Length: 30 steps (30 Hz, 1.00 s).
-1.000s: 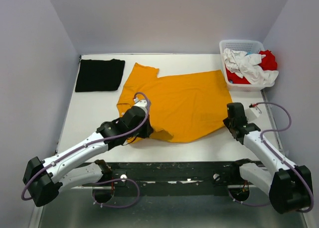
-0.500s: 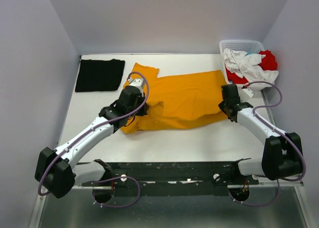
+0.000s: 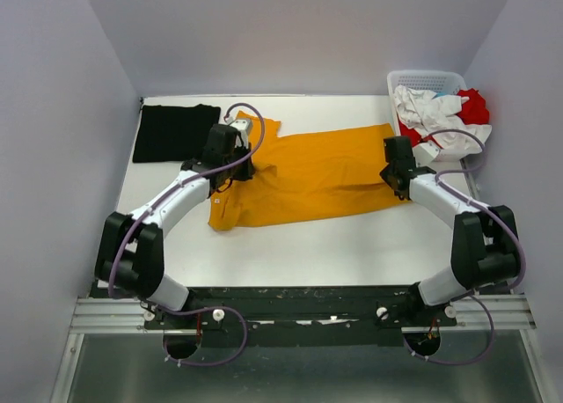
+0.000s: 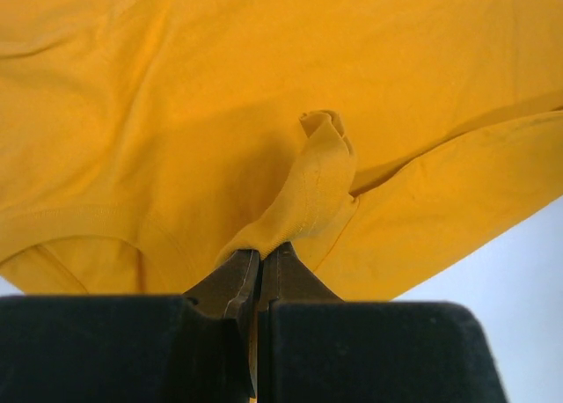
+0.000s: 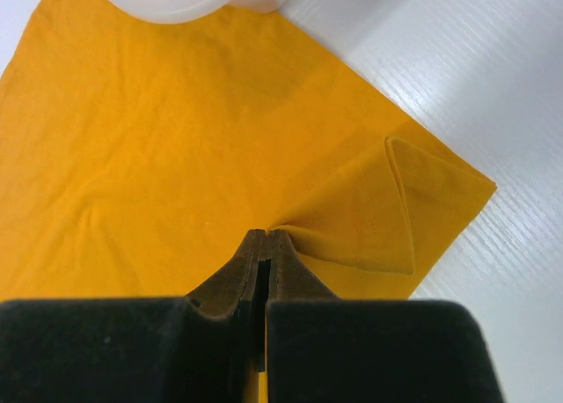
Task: Fold and stack the t-shirts
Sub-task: Fold the flattened tshirt in 1/3 of the way
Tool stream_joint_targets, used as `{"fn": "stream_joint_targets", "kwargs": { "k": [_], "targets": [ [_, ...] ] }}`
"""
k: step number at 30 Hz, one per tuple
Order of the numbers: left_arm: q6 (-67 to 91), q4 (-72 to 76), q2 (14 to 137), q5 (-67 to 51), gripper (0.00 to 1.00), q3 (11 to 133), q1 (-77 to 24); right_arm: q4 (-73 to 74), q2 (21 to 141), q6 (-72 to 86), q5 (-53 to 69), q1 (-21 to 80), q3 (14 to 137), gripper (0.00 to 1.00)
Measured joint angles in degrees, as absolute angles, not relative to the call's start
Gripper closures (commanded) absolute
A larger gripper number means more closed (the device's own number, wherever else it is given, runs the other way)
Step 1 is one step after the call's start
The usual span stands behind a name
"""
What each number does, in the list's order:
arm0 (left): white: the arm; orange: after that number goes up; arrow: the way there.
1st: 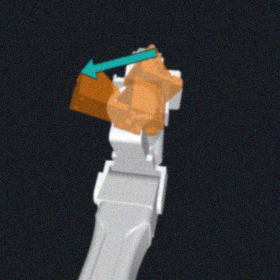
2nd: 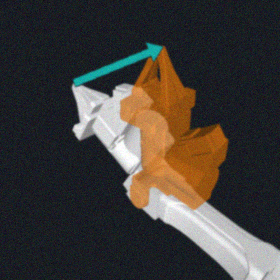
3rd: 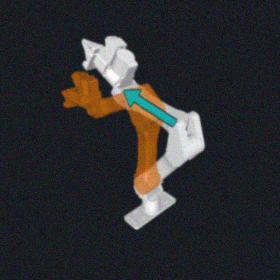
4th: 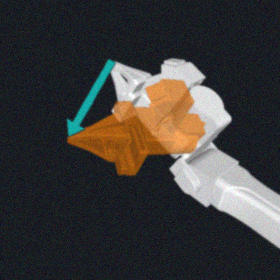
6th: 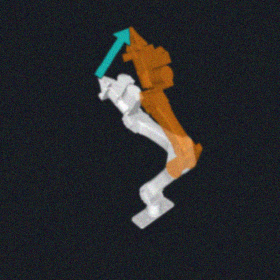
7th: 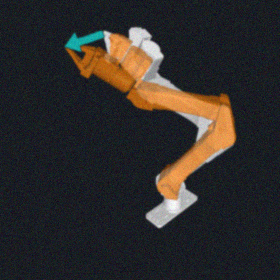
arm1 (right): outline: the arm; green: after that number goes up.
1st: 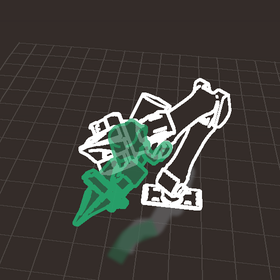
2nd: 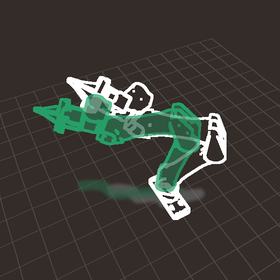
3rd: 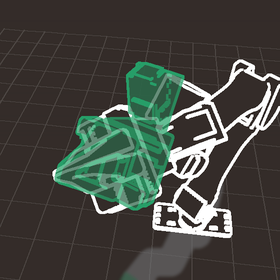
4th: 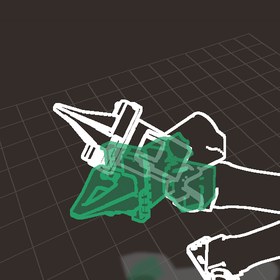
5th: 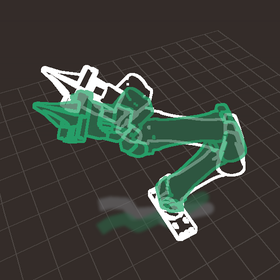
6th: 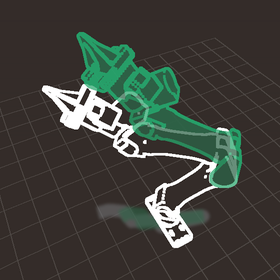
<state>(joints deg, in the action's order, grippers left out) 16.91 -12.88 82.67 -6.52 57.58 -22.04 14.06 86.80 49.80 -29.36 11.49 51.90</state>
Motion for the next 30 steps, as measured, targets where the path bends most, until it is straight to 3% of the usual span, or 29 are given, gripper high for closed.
{"fn": "stream_joint_targets", "kwargs": {
  "k": [5, 6, 7, 9, 10, 11, 12, 16, 20, 23, 30],
  "targets": [
    [16.4, -13.1, 92.1, -10.2, 1.0, 64.1, -19.4, 12.2, 89.0, 48.5, -31.0, 11.5, 52.5, 0.98],
    [16.3, -13.4, 93.5, -10.4, 1.0, 65.2, -19.0, 12.0, 89.4, 48.3, -31.5, 11.5, 52.7, 0.91],
    [16.3, -13.6, 95.2, -10.8, 0.89, 66.5, -18.7, 12.0, 89.9, 48.0, -32.0, 11.5, 53.0, 0.78],
    [16.4, -14.5, 98.0, -11.4, 0.55, 68.8, -18.1, 11.8, 91.0, 47.2, -32.7, 11.5, 54.0, 0.57],
    [16.7, -15.0, 99.3, -11.5, 0.42, 69.7, -17.6, 11.6, 91.4, 46.9, -33.0, 11.5, 54.5, 0.48],
    [16.9, -15.9, 100.2, -11.6, 0.06, 70.4, -17.0, 11.6, 91.7, 46.2, -33.2, 11.5, 55.3, 0.41],
    [17.2, -16.3, 100.4, -11.6, 0.02, 70.7, -16.7, 11.6, 92.5, 46.0, -33.3, 11.5, 55.9, 0.34],
    [17.8, -19.9, 100.6, -10.5, 0.01, 72.9, -15.5, 12.1, 92.7, 44.8, -33.1, 11.5, 58.3, 0.19],
    [18.7, -21.4, 100.1, -9.9, 0.01, 76.5, -15.4, 12.3, 90.1, 43.1, -30.2, 11.5, 58.3, 0.1],
    [21.0, -19.8, 96.3, -12.0, 0.02, 73.3, -15.6, 11.8, 86.3, 41.4, -25.6, 11.5, 56.6, 0.0],
    [30.1, -11.7, 83.0, -17.8, 0.02, 54.0, -18.9, 6.1, 82.5, 37.3, -12.4, 16.2, 48.4, 0.0]
  ]
}}
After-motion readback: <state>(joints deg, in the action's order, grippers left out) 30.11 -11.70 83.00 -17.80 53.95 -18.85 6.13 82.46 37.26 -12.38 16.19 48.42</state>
